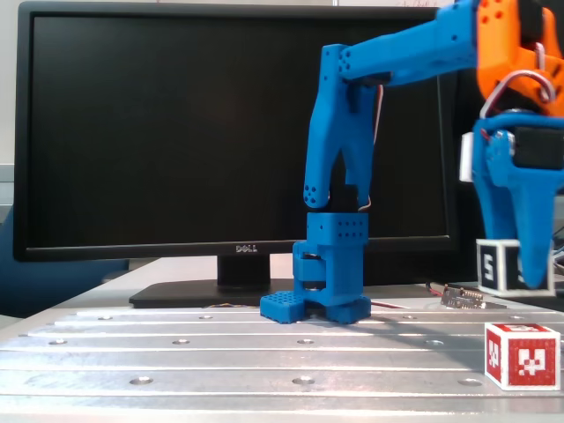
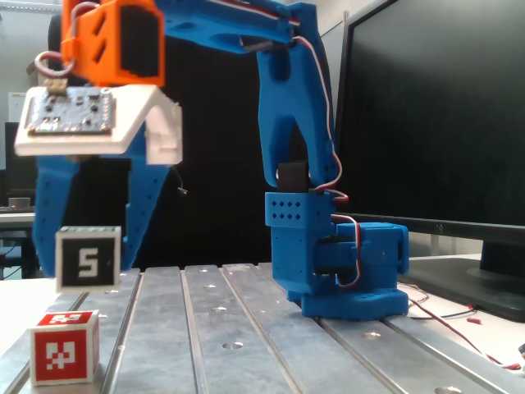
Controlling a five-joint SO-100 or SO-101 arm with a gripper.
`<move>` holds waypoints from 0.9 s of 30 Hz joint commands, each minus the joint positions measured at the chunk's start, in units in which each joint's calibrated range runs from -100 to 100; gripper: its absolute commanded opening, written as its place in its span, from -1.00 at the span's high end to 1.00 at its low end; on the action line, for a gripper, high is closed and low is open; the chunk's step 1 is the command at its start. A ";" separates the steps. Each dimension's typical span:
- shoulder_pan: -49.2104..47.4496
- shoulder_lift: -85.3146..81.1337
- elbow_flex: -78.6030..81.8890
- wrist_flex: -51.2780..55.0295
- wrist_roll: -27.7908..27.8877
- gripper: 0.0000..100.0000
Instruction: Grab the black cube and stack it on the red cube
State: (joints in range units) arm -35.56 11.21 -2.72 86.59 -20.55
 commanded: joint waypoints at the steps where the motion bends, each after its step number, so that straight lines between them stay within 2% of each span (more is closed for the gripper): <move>1: 1.04 1.16 -4.56 0.41 -0.07 0.65; 27: 2.22 3.00 -6.01 -0.19 0.35 0.65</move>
State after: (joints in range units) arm -33.11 14.50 -6.88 86.76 -19.97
